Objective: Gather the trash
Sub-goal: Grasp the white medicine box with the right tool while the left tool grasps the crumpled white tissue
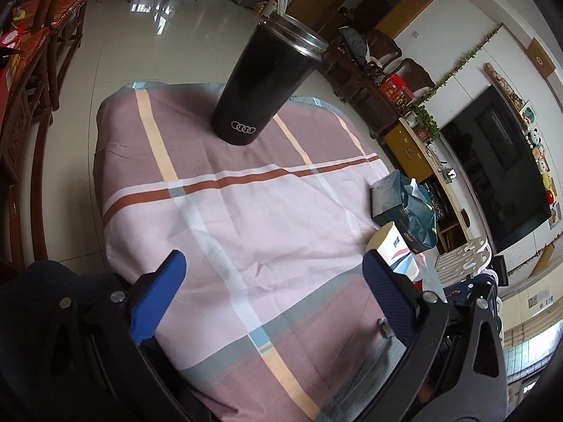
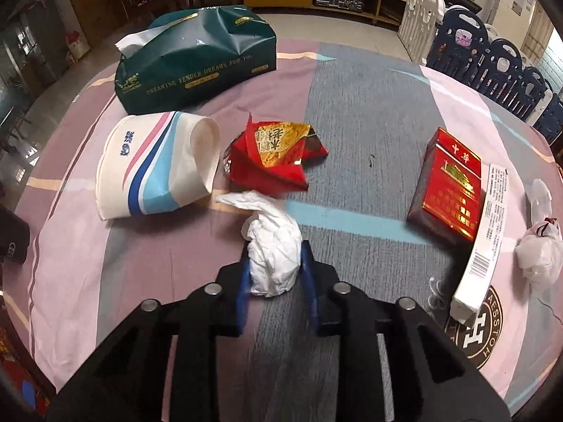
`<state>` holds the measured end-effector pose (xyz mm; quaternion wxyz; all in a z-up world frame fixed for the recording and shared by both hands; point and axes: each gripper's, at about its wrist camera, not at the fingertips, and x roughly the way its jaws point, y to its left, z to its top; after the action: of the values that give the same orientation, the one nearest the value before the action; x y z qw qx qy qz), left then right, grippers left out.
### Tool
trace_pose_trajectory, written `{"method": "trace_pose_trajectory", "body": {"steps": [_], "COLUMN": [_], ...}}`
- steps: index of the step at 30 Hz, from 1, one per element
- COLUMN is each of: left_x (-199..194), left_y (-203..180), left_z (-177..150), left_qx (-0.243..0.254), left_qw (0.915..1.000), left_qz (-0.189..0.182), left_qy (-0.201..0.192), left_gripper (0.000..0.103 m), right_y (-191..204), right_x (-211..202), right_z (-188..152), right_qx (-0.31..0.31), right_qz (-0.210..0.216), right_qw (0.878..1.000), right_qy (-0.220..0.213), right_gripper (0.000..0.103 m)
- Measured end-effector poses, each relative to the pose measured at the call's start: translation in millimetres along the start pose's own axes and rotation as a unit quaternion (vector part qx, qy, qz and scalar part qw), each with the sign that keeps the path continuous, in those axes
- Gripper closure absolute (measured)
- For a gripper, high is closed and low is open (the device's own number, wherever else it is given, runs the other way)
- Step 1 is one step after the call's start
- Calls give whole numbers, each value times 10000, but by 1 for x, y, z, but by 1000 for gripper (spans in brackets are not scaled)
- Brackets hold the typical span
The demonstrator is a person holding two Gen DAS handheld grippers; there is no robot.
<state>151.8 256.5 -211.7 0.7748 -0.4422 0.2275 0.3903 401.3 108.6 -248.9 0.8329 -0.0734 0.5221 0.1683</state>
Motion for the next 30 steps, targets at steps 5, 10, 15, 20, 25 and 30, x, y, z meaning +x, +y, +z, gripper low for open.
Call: {"method": "trace_pose_trajectory", "body": {"steps": [5, 10, 15, 20, 25, 30], "left_x": [-1, -1, 0, -1, -1, 3], "left_y": [-3, -3, -3, -7, -9, -31], "left_z": [-1, -2, -2, -4, -5, -13], "left_qx": [87, 104, 108, 229, 284, 976], "left_qw": [10000, 9999, 9999, 9997, 9995, 9929], "left_qz": [-25, -64, -87, -116, -159, -566], "left_qy": [-34, 1, 38, 17, 18, 375], "left_gripper": [3, 3, 3, 3, 3, 3], "right_y": [-17, -28, -49, -107, -141, -138], "right_x": [-25, -54, -90, -105, -75, -35], "right_z": [-31, -77, -99, -71, -40, -15], "right_qx": [162, -166, -126, 1122, 1810, 1604], "right_qz": [586, 1108, 1012, 369, -183, -900], "right_qw": [9981, 9929, 9948, 9916, 9824, 9825], "right_qy": [124, 406, -2, -530, -434, -277], "right_gripper": [80, 80, 26, 20, 20, 20]}}
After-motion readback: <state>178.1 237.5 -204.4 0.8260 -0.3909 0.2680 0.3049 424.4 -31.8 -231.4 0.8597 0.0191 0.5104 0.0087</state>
